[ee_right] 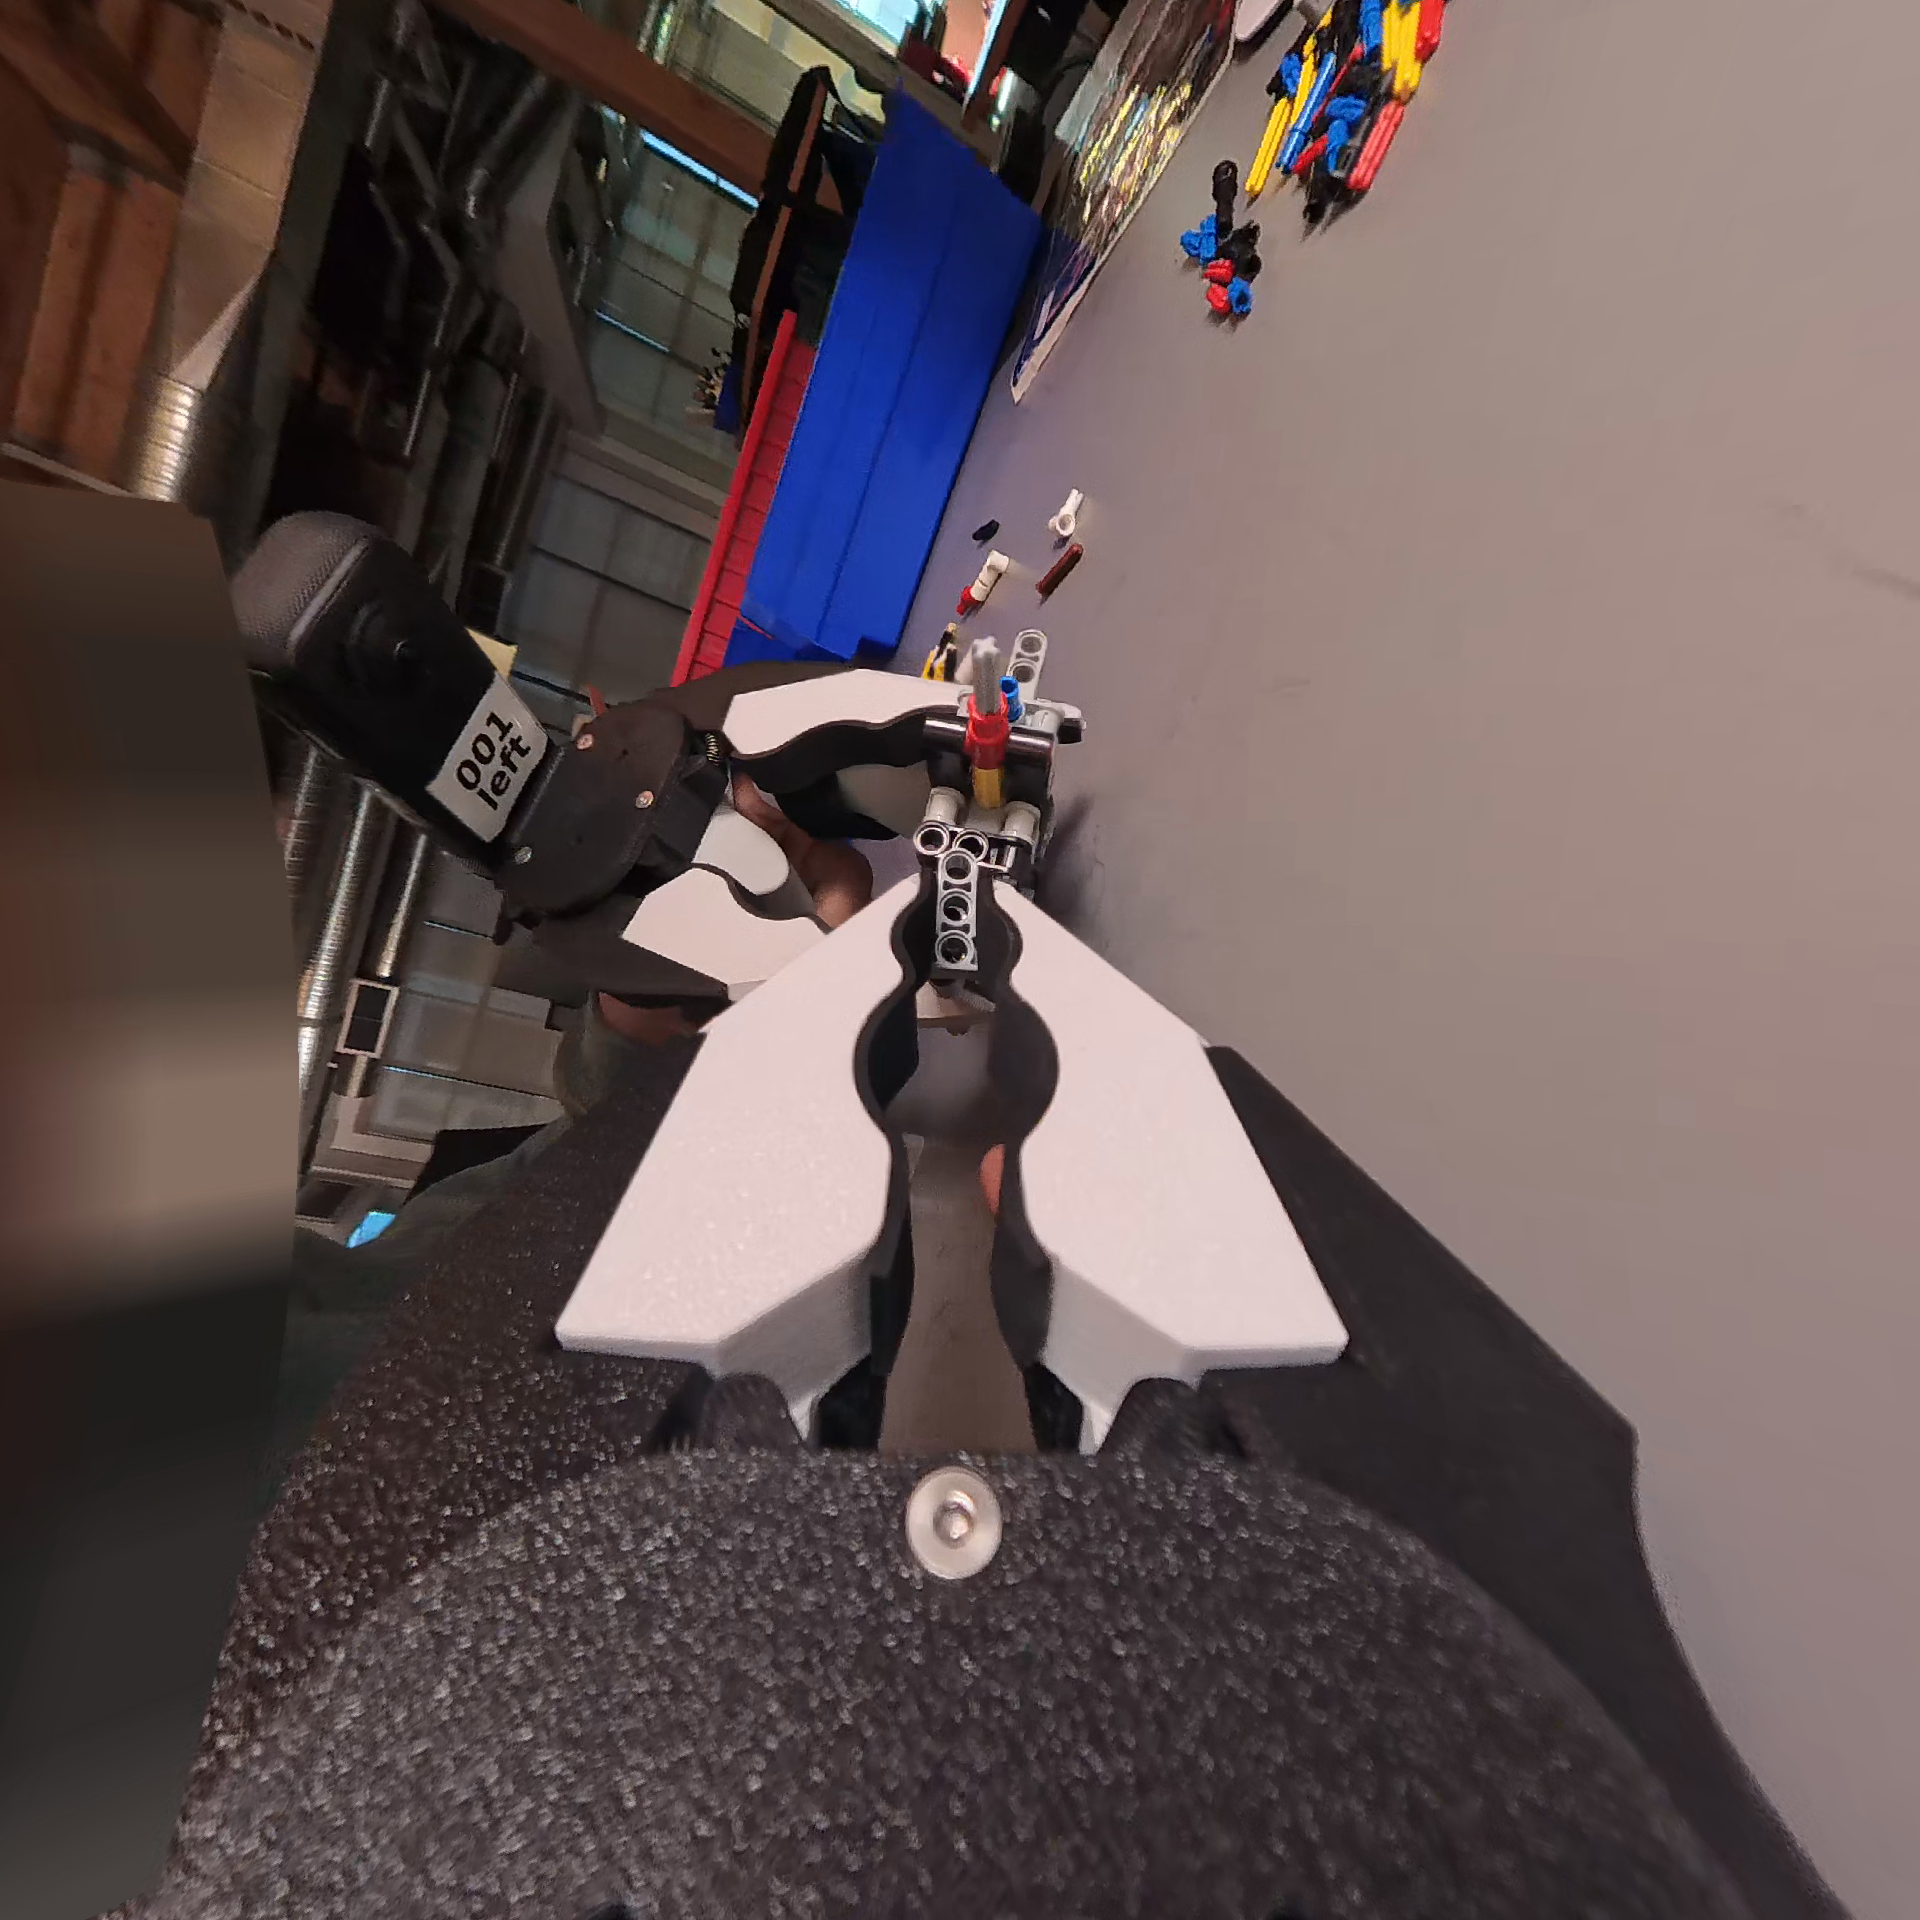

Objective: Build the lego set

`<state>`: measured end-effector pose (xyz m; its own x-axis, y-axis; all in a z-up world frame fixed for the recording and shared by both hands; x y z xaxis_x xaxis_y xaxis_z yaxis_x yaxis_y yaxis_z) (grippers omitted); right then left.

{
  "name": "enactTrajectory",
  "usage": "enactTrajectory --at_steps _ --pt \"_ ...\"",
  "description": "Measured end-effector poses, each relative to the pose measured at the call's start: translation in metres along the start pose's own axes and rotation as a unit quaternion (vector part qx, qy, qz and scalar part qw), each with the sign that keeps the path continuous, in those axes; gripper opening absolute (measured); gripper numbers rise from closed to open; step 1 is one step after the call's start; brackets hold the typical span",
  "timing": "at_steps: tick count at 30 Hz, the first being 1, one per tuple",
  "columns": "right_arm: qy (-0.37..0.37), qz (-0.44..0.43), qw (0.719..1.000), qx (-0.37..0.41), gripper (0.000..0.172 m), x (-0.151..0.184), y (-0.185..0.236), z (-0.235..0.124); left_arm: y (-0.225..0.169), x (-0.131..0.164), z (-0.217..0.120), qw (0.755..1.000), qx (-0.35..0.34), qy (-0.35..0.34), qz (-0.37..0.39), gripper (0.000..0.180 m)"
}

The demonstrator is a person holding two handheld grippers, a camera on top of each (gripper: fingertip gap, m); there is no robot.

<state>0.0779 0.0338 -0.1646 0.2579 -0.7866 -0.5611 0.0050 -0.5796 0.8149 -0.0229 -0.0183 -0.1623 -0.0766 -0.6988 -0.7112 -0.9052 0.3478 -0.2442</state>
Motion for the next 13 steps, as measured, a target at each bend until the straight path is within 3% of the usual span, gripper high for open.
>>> enactTrajectory --at_steps 7,13 --pt "-0.011 -0.017 1.0 0.017 0.006 -0.0027 0.0002 -0.0023 -0.0004 -0.0035 0.0026 1.0 -0.003 0.001 -0.01 0.07" --pt "-0.025 0.051 0.998 -0.011 0.005 -0.0036 -0.0056 -0.0051 -0.0005 -0.0065 0.006 0.999 0.009 0.019 -0.032 0.07"
Point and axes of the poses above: each gripper's, where its closed fingertips meet, z out along the fingers, x out of its underside, y = z × x across the jaws, the point moved 6 cm from there along -z, back along the fingers, and after that the axes turned 9 degrees about -z, right-handed, at the moved point
